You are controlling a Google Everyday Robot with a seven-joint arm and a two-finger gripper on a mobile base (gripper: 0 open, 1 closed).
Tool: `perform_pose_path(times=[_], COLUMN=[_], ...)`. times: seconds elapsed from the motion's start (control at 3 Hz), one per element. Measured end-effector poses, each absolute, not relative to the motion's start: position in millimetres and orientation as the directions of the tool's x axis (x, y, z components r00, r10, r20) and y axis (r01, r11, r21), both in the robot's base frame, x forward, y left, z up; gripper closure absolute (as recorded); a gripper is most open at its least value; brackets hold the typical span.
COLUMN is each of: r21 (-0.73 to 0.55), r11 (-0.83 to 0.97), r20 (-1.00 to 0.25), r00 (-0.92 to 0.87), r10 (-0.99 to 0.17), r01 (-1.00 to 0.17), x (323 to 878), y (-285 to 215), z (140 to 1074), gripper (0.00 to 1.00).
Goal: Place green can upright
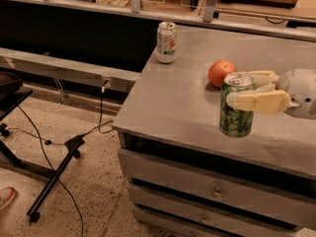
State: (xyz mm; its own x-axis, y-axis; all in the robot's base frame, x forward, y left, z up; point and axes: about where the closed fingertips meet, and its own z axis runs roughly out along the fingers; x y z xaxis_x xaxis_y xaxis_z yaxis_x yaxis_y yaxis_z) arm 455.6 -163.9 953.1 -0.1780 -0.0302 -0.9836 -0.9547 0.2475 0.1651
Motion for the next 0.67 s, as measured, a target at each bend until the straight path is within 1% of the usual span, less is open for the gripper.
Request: perform_pose_path(times=[0.33,0.67], r21=[0.094,0.004], r11=[0.296,0.371], r20=[-0.987,-0.979], r00=[-0.051,0.072], r10=[0.149,0.191], r01=[-0.951,-0.929], x=[464.2,466.9], y=[-147.2,-137.5], z=[965.7,968.7], gripper=[1.00,1.00])
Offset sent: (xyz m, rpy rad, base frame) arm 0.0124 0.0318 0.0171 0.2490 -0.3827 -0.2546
